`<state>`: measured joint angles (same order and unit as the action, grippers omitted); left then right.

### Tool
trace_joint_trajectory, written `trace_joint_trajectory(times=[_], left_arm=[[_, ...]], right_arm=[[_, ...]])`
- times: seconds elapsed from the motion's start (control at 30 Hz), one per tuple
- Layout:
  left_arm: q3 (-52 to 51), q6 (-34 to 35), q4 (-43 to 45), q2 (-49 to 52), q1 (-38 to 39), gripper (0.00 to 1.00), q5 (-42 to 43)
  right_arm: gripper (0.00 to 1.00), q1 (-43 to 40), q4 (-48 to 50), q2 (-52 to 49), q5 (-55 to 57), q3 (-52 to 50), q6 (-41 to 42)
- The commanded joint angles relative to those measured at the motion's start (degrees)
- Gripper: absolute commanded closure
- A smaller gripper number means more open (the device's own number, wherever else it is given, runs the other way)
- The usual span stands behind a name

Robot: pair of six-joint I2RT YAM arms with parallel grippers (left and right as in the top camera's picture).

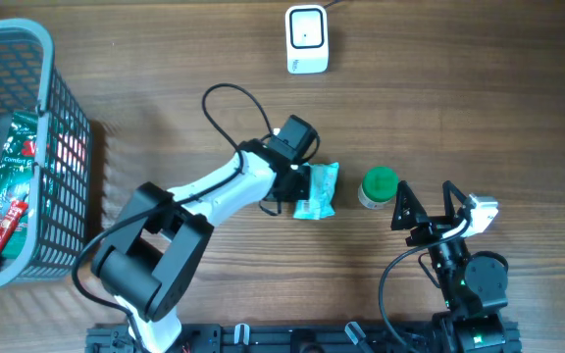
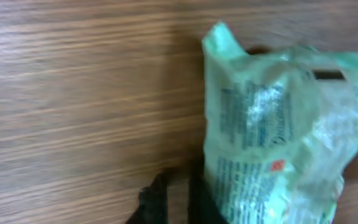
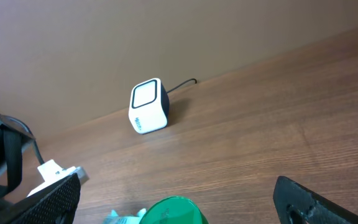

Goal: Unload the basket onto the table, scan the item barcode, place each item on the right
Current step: 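Lower the bag onto the table beside the jar and release it, then reach the left gripper into the basket and grasp the orange packet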

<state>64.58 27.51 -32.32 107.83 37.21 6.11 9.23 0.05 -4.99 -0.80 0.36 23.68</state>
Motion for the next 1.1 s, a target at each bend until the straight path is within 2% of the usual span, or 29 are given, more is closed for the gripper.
trace_joint_trajectory(times=[0.0,0.13,0.3,0.33,0.43,0.53,0.63,0.77,0.83,0.9,1.07], left_arm=[[0.8,0.4,-0.2,-0.8,0.4,0.96,1.3],[5.1,-1.4,-3.8,-5.7,-2.6,0.96,-1.8],[16.5,-5.3,-13.4,-14.5,-9.6,0.95,-9.2],[19.5,-6.5,-15.1,-16.5,-11.4,0.92,-10.7],[28.7,-13.3,-17.8,-21.5,-17.8,0.73,-13.6],[37.9,-14.3,-16.4,-25.6,-27.6,0.69,-15.9],[42.5,-14.3,-13.9,-27.4,-37.6,0.66,-15.8],[43.0,-14.3,-12.4,-28.0,-50.1,0.60,-15.8],[43.0,-14.3,-14.0,-27.1,-54.6,0.60,-15.8],[43.0,-14.2,-19.0,-22.7,-63.4,0.58,-15.8],[43.0,-13.6,-23.4,-14.9,-68.5,0.53,-12.8]], right_arm=[[0.00,0.2,0.3,-0.1,0.8,-0.1,-1.0],[0.00,0.2,0.3,-0.1,0.8,-0.1,-1.0],[0.00,0.2,0.3,-0.1,0.8,-0.1,-1.0],[0.01,0.2,0.3,-0.1,0.8,-0.1,-1.0],[0.00,0.2,0.3,-0.1,0.8,-0.1,-1.0],[0.00,0.2,0.3,-0.1,0.8,-0.1,-1.0],[0.00,0.2,0.3,-0.1,0.8,-0.1,-1.0],[0.00,0.2,0.3,-0.1,0.8,-0.1,-1.0],[0.00,0.2,0.3,-0.1,0.8,-0.1,-1.0],[0.00,0.2,0.3,-0.1,0.8,-0.1,-1.0],[0.00,0.2,0.3,-0.1,0.8,-0.1,-1.0]])
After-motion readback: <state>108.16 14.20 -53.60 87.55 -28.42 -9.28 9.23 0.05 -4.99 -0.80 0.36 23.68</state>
